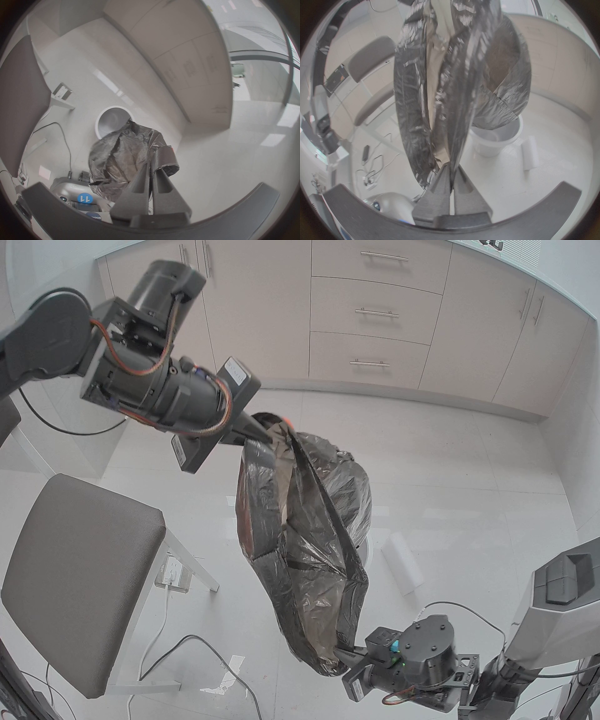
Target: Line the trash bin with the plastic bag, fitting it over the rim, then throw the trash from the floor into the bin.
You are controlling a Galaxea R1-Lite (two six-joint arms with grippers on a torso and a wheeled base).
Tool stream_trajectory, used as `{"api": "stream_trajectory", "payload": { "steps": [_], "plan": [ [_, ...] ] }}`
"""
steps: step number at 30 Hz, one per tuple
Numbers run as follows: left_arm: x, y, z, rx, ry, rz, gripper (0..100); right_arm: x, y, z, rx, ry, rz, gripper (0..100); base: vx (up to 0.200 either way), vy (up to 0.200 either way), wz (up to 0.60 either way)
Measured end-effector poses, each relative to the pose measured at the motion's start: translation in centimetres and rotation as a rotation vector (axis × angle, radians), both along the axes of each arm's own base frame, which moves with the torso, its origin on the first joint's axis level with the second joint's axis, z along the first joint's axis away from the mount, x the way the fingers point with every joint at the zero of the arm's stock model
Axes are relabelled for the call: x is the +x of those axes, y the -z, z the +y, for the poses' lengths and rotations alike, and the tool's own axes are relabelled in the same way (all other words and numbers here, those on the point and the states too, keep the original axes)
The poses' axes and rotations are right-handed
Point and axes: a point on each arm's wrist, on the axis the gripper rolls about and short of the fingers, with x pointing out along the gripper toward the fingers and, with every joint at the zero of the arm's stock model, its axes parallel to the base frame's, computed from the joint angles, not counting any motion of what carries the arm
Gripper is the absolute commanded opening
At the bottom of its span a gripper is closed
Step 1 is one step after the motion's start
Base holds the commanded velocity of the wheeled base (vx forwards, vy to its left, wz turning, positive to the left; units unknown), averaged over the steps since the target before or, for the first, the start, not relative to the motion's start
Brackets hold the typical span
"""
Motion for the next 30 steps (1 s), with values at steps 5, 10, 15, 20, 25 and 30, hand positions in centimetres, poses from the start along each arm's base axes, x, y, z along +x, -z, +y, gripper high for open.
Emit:
{"api": "stream_trajectory", "payload": {
  "steps": [5,10,15,20,25,30],
  "plan": [
    [2.5,3.0,0.7,0.056,-0.046,0.123,0,-0.7,-0.6,-2.5,0.07,-0.038,0.116,0,0.0,0.0,0.0],
    [4.2,4.9,1.0,0.082,-0.071,0.18,0,-0.3,-1.2,-3.8,0.15,-0.01,0.179,0,0.0,0.0,0.0],
    [5.2,6.2,1.0,0.092,-0.083,0.208,0,1.2,-2.0,-4.2,0.194,0.034,0.146,0,0.0,0.0,0.0],
    [5.7,6.9,0.9,0.095,-0.088,0.224,0,2.9,-2.7,-4.3,0.226,0.072,0.104,0,0.0,0.0,0.0],
    [6.0,7.4,0.7,0.1,-0.088,0.239,0,4.8,-3.4,-4.2,0.26,0.113,0.057,0,0.0,0.0,0.0],
    [6.7,8.5,0.7,0.112,-0.096,0.262,0,7.3,-3.7,-4.0,0.277,0.188,-0.007,0,0.0,0.0,0.0]
  ]
}}
